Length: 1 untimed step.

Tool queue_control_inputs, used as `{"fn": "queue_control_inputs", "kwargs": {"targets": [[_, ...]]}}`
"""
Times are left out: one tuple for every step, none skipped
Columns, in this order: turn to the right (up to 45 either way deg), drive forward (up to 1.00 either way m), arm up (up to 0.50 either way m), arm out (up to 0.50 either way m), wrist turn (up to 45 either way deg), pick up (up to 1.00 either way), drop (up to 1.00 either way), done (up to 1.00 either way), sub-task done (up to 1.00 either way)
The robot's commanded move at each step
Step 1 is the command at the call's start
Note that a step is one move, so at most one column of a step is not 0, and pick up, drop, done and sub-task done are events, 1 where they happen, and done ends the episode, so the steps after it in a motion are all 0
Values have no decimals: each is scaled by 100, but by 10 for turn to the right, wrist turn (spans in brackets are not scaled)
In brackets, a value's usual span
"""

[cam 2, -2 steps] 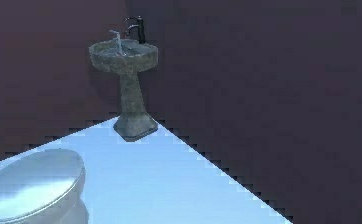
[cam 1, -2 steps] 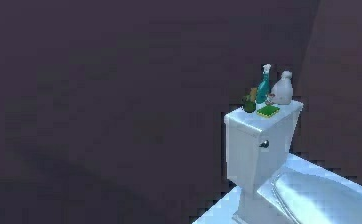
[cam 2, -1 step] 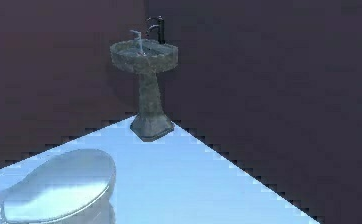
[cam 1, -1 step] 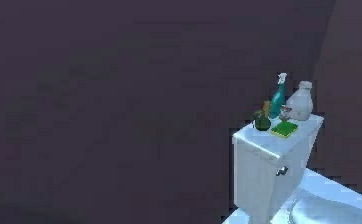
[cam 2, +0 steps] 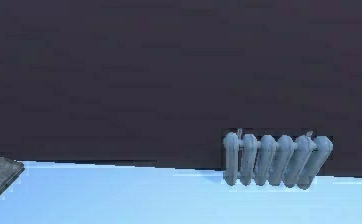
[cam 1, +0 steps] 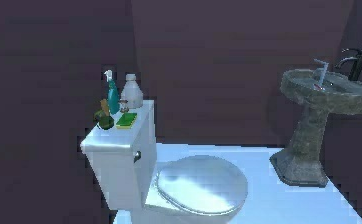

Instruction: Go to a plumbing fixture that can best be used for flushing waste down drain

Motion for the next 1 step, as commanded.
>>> {"fn": "queue_control_inputs", "kwargs": {"targets": [[0, 0, 0, 0, 0, 0, 0, 100, 0]]}}
